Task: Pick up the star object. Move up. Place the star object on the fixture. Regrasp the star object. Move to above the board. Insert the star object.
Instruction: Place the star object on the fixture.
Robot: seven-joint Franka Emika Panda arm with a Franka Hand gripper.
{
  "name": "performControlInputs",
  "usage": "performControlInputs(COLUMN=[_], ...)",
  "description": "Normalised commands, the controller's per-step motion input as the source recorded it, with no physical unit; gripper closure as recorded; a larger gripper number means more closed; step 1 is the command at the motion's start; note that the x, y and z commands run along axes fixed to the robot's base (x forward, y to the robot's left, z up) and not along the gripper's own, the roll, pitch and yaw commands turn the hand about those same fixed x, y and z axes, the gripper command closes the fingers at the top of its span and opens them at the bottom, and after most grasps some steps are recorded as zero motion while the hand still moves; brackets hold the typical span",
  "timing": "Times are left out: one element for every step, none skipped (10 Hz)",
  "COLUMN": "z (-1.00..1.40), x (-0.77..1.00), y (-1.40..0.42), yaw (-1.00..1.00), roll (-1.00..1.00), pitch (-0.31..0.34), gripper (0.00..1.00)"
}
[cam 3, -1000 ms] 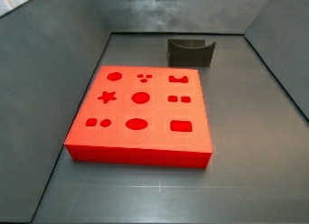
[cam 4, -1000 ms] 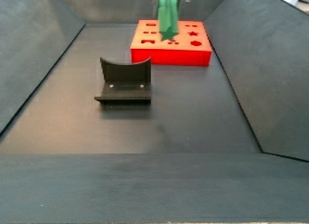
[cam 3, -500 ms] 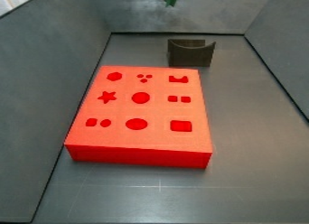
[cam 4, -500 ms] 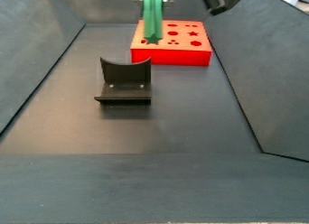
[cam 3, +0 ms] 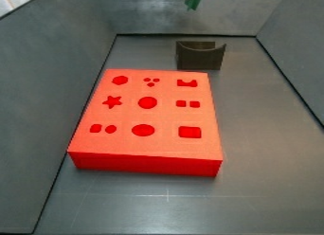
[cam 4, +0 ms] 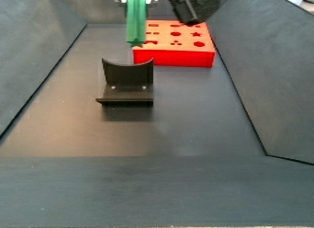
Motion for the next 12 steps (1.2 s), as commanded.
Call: performControlInputs(z=[-0.01, -0.01, -0.01, -1.0, -1.0, -1.0, -1.0, -1.0, -1.0, -1.0, -1.0, -0.92], x=[0.38, 0.29, 0.19, 0.16, 0.14, 0.15, 0.16, 0.17, 0.18, 0.18, 0.2, 0.18], y=[0.03, 0.03, 0.02, 0.13, 0.13, 0.14, 0.14, 0.14, 0.14, 0.14, 0.13, 0.12], yaw=[-0.06, -0.05, -0.04, -0.04, -0.05, -0.11, -0.16, -0.19, -0.23, -0.24, -0.23, -0.22], roll=[-0.15, -0.14, -0.13, -1.0, -1.0, -1.0, -0.93, -0.77, -0.56, -0.39, -0.23, -0.19], pitch=[0.037, 0.041, 0.051, 0.229, 0.226, 0.24, 0.246, 0.21, 0.146, 0.102, 0.047, 0.017], gripper=[1.0, 1.0, 1.0, 1.0, 1.0, 1.0, 1.0, 1.0, 1.0, 1.0, 1.0, 1.0])
